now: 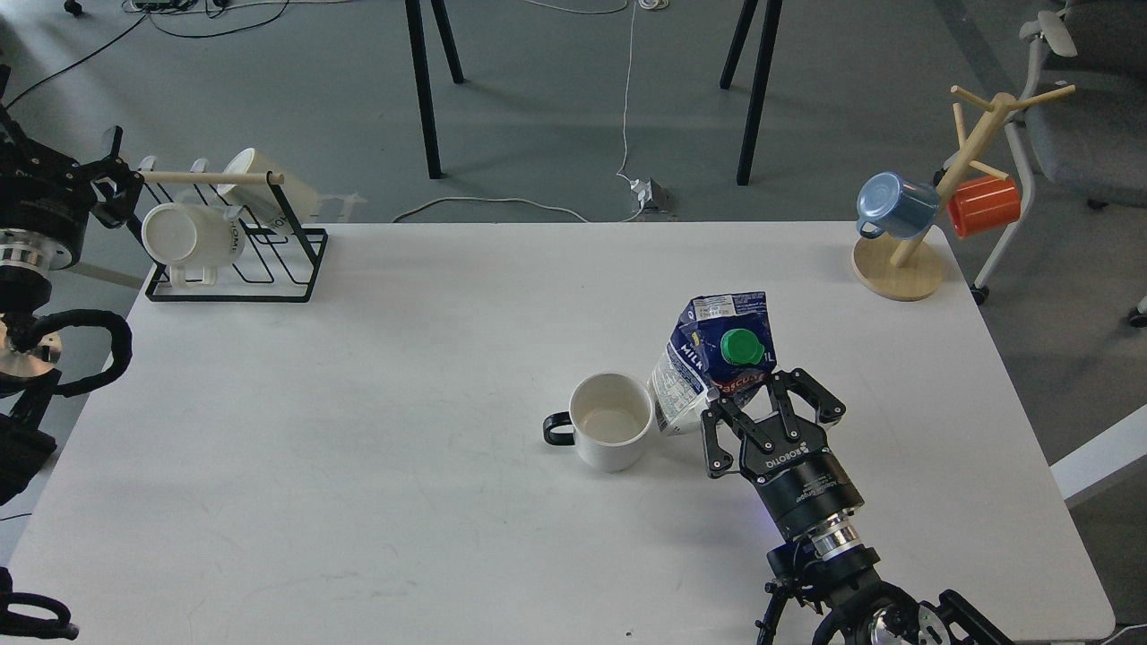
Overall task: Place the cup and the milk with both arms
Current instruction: 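Carry the milk carton with the right gripper beside the white mug, then release the carton and retract the right gripper away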
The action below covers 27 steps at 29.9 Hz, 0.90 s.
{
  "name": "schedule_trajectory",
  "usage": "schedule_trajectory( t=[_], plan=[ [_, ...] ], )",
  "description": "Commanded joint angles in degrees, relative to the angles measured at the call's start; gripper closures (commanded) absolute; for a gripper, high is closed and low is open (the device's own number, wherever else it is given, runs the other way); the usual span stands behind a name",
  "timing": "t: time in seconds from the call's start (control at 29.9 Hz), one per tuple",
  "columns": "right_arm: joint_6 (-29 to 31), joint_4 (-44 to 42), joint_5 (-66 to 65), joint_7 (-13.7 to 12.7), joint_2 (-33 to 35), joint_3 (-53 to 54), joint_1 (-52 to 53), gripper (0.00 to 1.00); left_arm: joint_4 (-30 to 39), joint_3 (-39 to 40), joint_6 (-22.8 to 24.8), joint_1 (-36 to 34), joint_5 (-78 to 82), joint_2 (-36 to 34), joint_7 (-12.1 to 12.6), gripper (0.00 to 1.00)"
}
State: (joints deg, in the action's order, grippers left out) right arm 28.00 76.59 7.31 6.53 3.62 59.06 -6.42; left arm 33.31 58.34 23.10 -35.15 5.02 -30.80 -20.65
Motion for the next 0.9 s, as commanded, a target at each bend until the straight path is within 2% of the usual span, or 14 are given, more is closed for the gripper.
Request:
schedule_trajectory(
  t=[0.0,0.37,0.5,0.6,0.67,0.87],
  plan=[
    [0.0,-2.0,0.0,0.0,-1.2,-0.3,0.5,0.56,-0.1,0.0,0.0,0.0,0.7,0.0,-0.1,0.01],
    [0.0,-5.1,-0.2,0.4,-3.2,-2.6,1.1,0.53,-0.4,0.0,0.0,0.1,1.9,0.3,-0.1,0.01],
    [0.0,-5.4,-0.2,0.5,-3.2,-3.0,1.1,0.43,-0.4,0.0,0.0,0.0,1.9,0.3,-0.2,0.01],
    [0.0,-5.5,-0.2,0.6,-3.1,-2.5,1.1,0.24,-0.4,-0.1,0.1,0.0,1.9,0.3,-0.2,0.01],
    [0.0,-5.4,-0.1,0.6,-2.9,-2.5,0.9,0.06,-0.4,-0.1,0.1,0.1,1.9,0.3,-0.3,0.0],
    [0.0,-5.3,-0.1,0.6,-2.8,-2.9,-0.2,0.03,-0.4,-0.1,0.1,0.3,2.0,0.7,-0.4,0.0]
  ],
)
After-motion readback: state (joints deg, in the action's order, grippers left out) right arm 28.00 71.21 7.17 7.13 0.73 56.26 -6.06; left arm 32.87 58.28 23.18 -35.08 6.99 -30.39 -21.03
